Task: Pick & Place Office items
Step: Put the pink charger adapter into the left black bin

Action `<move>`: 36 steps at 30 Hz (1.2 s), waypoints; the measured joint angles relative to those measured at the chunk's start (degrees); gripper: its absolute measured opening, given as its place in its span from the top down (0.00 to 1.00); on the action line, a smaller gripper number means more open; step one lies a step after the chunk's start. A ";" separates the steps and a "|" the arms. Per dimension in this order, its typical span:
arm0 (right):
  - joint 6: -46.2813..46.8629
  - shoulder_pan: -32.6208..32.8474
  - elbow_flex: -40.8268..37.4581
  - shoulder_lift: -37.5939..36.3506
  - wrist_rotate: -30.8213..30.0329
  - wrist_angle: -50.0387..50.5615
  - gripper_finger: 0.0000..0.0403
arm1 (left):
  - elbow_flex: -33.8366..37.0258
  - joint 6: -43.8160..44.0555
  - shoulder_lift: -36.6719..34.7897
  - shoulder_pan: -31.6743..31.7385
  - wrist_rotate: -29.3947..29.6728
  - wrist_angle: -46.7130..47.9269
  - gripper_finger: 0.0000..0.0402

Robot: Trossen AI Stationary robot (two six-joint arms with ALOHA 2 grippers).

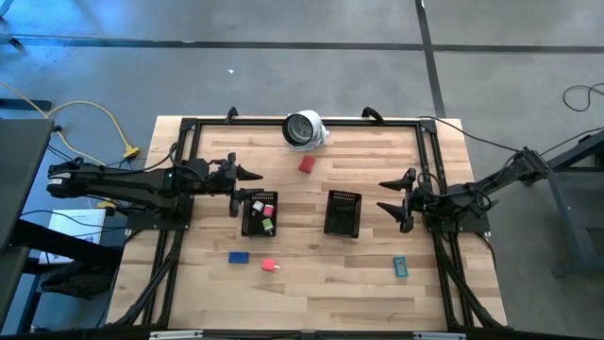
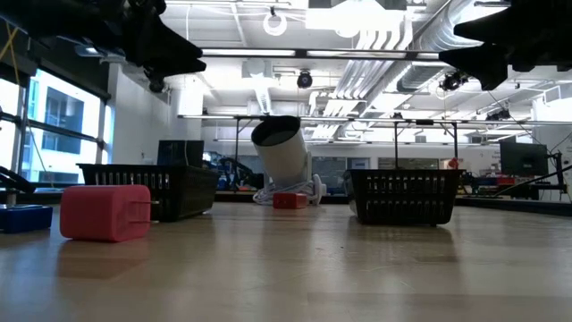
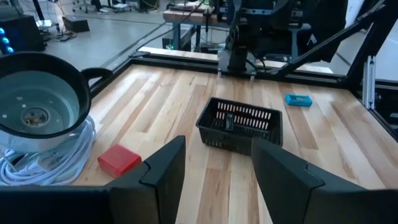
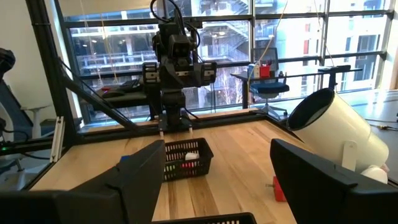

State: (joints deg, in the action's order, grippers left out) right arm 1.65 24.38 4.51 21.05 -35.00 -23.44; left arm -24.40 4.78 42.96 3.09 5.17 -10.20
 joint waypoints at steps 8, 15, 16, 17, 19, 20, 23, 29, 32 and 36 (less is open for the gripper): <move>0.02 0.00 0.00 -0.01 0.00 0.00 0.31 | 0.00 0.04 0.00 0.00 0.00 -0.24 0.56; 1.02 -0.01 0.00 0.01 0.00 0.05 0.31 | 0.00 0.09 0.00 0.00 0.00 -0.26 0.56; 1.54 0.00 0.00 0.01 0.00 0.07 0.31 | 0.00 0.09 0.00 0.00 0.00 -0.26 0.56; 1.61 -0.02 0.00 0.01 0.00 0.07 0.31 | 0.00 0.10 0.00 0.00 0.00 -0.25 0.56; 1.22 -0.02 0.00 0.01 0.02 0.09 0.31 | 0.00 -0.05 0.00 0.00 0.00 -0.26 0.56; 1.22 0.00 0.00 0.01 0.02 0.11 0.31 | 0.00 -0.45 0.00 0.00 0.00 -0.26 0.56; 1.49 -0.02 0.01 0.01 0.02 0.13 0.31 | 0.00 -0.69 0.00 0.00 0.00 -0.26 0.56; 1.51 -0.02 0.02 0.01 0.02 0.59 0.31 | 0.00 -0.35 0.00 0.00 0.00 -0.26 0.56; 1.52 -0.02 0.02 0.01 0.02 0.56 0.31 | 0.00 1.61 0.00 0.00 0.00 -0.24 0.56; 1.55 -0.02 0.02 0.01 0.49 0.57 0.31 | 0.00 2.60 0.00 0.00 -0.04 -0.17 0.56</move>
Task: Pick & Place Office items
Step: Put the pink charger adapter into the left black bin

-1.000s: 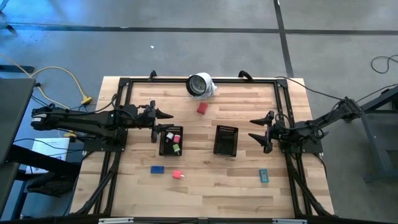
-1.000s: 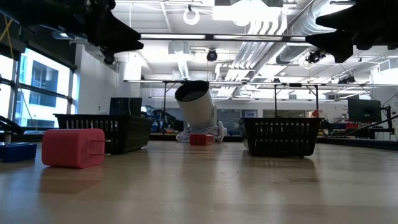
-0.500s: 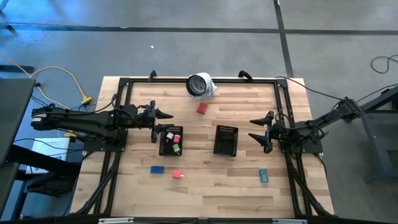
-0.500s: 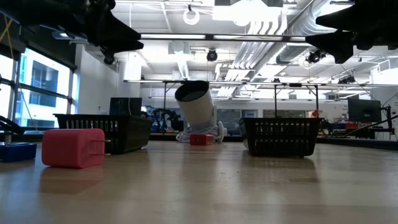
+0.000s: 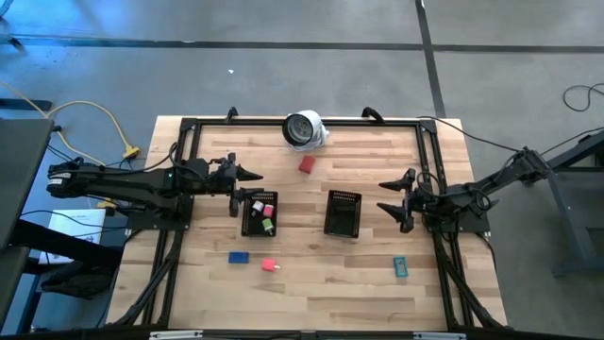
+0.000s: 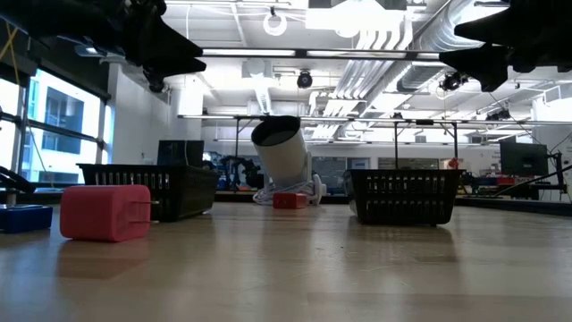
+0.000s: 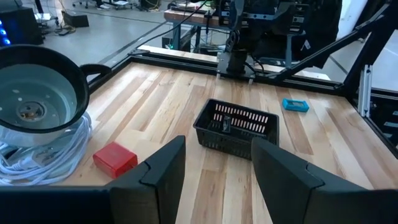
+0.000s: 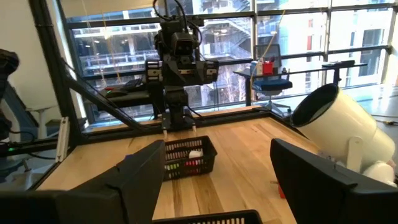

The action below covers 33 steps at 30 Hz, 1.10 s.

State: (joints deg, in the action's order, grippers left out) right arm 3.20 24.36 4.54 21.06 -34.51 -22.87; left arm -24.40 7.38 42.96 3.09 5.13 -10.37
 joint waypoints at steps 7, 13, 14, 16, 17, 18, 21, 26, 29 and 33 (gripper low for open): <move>1.55 0.02 0.00 0.00 3.34 -0.01 0.31 | 0.00 0.05 0.00 0.00 0.00 0.02 0.56; 1.51 0.02 0.00 0.89 6.44 -0.02 0.31 | 0.00 0.54 0.00 0.00 0.00 0.02 0.56; 1.44 0.02 0.00 1.17 6.31 -0.04 0.31 | 0.00 0.58 0.00 0.00 0.00 0.02 0.56; 0.24 -0.02 0.00 1.65 5.98 -0.47 0.31 | 0.00 0.59 0.00 0.00 0.00 0.03 0.56; -0.48 -0.02 0.00 1.88 5.99 -1.09 0.31 | 0.00 0.59 0.00 0.00 0.00 0.02 0.56; -1.13 -0.02 0.00 2.16 5.98 -2.09 0.31 | 0.00 0.54 0.00 0.00 0.00 0.02 0.56; -2.01 -0.06 0.00 2.94 6.03 -5.47 0.31 | 0.00 0.31 0.00 0.00 0.00 0.02 0.56; -2.36 -0.68 0.02 3.78 6.43 -6.95 0.31 | -0.02 0.48 1.27 0.00 -1.12 0.05 0.56; -1.16 -1.19 0.02 4.26 6.43 -7.02 0.31 | -0.04 0.35 3.36 0.00 -2.49 -0.02 0.56; 0.09 -1.95 0.02 5.45 6.42 -6.97 0.31 | -0.04 0.20 6.89 -0.02 -3.11 -0.82 0.56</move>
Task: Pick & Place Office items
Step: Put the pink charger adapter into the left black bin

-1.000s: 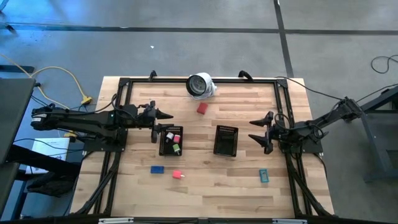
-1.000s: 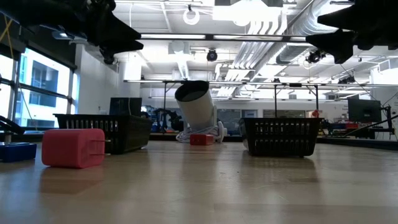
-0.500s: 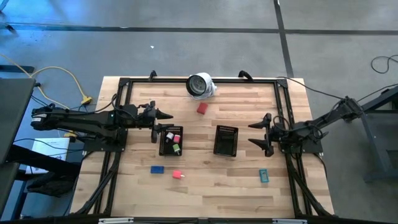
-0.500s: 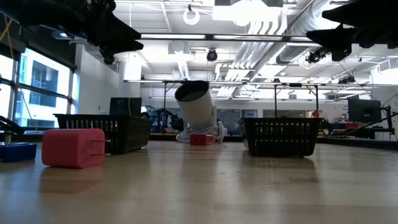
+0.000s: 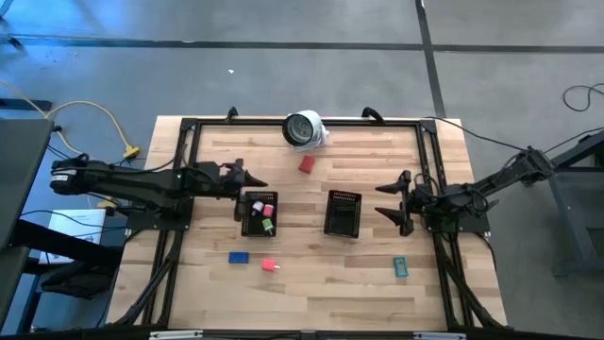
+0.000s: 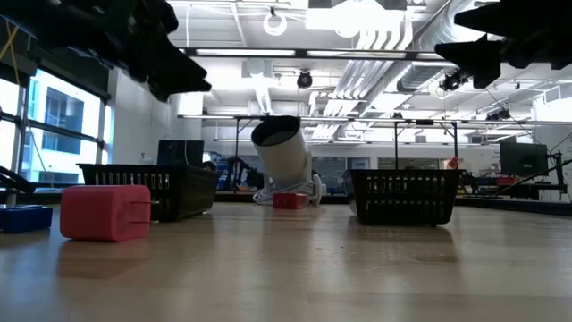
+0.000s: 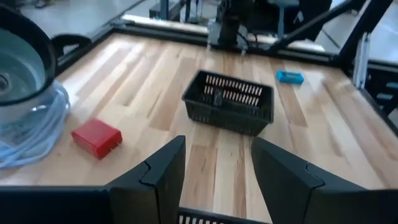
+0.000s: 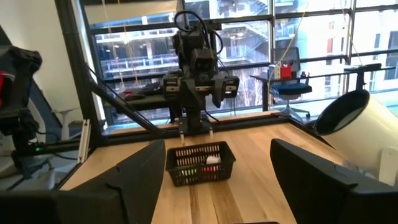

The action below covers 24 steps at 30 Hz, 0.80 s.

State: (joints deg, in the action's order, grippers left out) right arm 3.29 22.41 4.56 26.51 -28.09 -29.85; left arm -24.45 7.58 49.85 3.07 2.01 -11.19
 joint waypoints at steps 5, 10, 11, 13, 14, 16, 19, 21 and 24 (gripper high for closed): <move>0.08 -0.45 0.00 1.23 -0.01 -0.90 0.31 | 0.00 -0.40 3.16 0.01 -5.36 -2.41 0.56; 0.02 -0.44 0.00 1.48 -0.25 -0.83 0.31 | -0.02 1.31 3.54 -0.47 -11.17 -3.03 0.56; 0.07 -0.45 0.00 1.48 -0.26 -0.85 0.31 | -0.02 1.75 3.50 -1.10 -11.96 -2.99 0.56; 0.08 -0.45 0.00 1.48 -0.27 -0.85 0.31 | -0.02 1.80 3.24 -3.24 -12.25 -2.83 0.56; 0.08 -0.45 0.00 1.48 -0.27 -0.85 0.31 | -0.04 1.79 3.22 -4.68 -12.04 -2.88 0.56; 0.08 -0.45 0.00 1.48 -0.34 -0.88 0.31 | -0.04 1.78 2.92 -8.19 -9.04 -2.42 0.56; 0.11 -0.45 0.00 1.48 -0.49 -1.34 0.31 | -0.28 1.81 2.25 -14.57 -0.88 -0.16 0.56; 0.11 -0.45 0.00 1.46 -0.49 -1.76 0.31 | -0.28 2.69 2.01 -18.76 4.16 1.04 0.56; 0.12 -0.45 0.00 1.46 -1.58 -1.85 0.31 | -0.28 5.51 2.40 -24.16 8.05 1.03 0.56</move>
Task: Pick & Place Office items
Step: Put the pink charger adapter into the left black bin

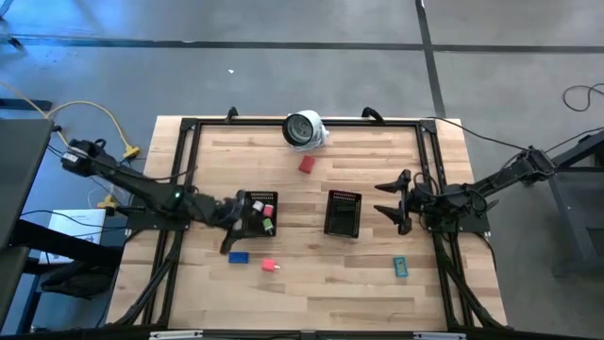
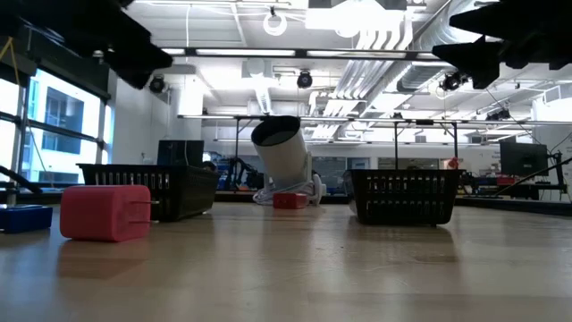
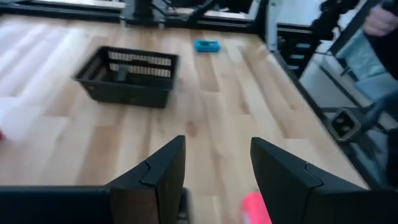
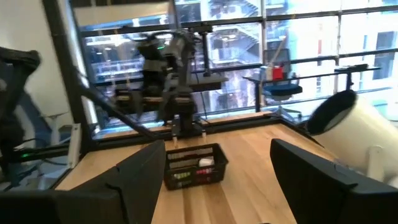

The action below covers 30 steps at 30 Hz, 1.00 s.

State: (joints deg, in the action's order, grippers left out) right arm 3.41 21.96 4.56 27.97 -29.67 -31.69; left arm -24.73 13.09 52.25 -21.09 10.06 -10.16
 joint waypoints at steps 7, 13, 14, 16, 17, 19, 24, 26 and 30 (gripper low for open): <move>0.53 0.00 0.00 0.02 -2.83 -0.17 0.31 | -1.40 11.99 6.53 -5.58 2.77 4.22 0.56; 1.33 0.00 0.00 0.13 -2.82 -0.27 0.31 | -11.16 14.62 17.16 -7.06 1.36 12.55 0.56; 1.41 0.00 0.00 0.15 -2.84 -0.27 0.31 | -13.34 14.62 18.97 -7.59 1.09 14.60 0.56; 1.39 0.00 0.00 0.17 -2.82 -0.15 0.31 | -17.28 14.75 21.96 -8.78 0.99 19.36 0.56; 1.41 0.00 0.00 0.20 -2.84 0.04 0.31 | -19.16 14.81 23.45 -9.36 0.92 21.25 0.56; 1.39 0.01 0.00 0.22 -2.78 0.15 0.31 | -21.62 15.07 25.39 -10.38 0.82 23.85 0.56; 1.48 0.02 0.00 0.40 -2.75 0.57 0.31 | -23.97 17.62 26.70 -11.49 -1.85 24.67 0.56; 1.99 0.02 -0.02 0.49 -2.62 1.39 0.31 | -24.02 19.13 26.69 -11.44 -1.78 24.94 0.56; 2.99 0.00 0.00 0.63 -1.46 1.50 0.31 | -24.06 21.13 27.37 -10.98 -2.64 25.05 0.56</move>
State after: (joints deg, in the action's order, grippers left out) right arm 6.40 21.96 4.56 28.60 -31.13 -30.20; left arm -48.79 34.22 79.62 -32.07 7.42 14.88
